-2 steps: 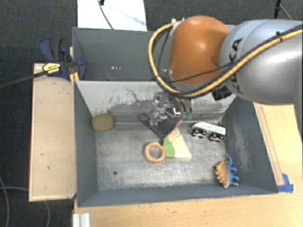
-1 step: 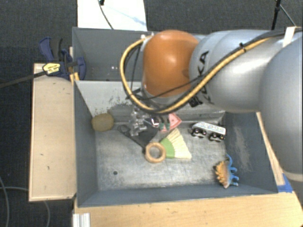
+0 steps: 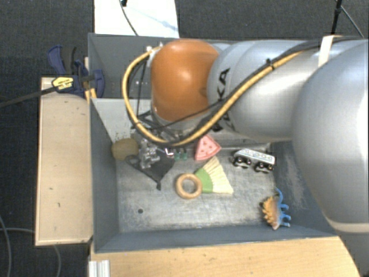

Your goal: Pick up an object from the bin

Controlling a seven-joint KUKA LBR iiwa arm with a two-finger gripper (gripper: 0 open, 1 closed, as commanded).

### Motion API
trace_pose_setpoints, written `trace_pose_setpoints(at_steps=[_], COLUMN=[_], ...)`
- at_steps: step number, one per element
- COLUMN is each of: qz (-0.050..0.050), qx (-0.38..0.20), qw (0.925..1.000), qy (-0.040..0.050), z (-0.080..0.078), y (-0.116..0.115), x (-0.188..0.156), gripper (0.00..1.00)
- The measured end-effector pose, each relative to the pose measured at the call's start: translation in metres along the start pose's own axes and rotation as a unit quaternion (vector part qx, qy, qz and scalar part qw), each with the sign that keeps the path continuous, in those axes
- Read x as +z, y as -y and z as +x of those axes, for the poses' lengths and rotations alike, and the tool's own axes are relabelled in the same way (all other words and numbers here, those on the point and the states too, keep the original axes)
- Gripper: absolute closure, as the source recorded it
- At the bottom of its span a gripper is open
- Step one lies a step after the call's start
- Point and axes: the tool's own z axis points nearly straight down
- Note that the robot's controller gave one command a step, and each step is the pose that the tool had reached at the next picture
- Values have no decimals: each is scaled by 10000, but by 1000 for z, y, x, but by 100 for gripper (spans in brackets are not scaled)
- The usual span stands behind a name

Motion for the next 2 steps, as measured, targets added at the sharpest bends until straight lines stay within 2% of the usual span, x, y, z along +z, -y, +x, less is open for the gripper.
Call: trace_pose_setpoints(at_steps=[1,2], qz=[16,4], qx=[74,-90], qw=[10000,9999], qy=[-41,45], z=[0,-10], y=[5,7], x=[-39,-77], gripper=[100,100])
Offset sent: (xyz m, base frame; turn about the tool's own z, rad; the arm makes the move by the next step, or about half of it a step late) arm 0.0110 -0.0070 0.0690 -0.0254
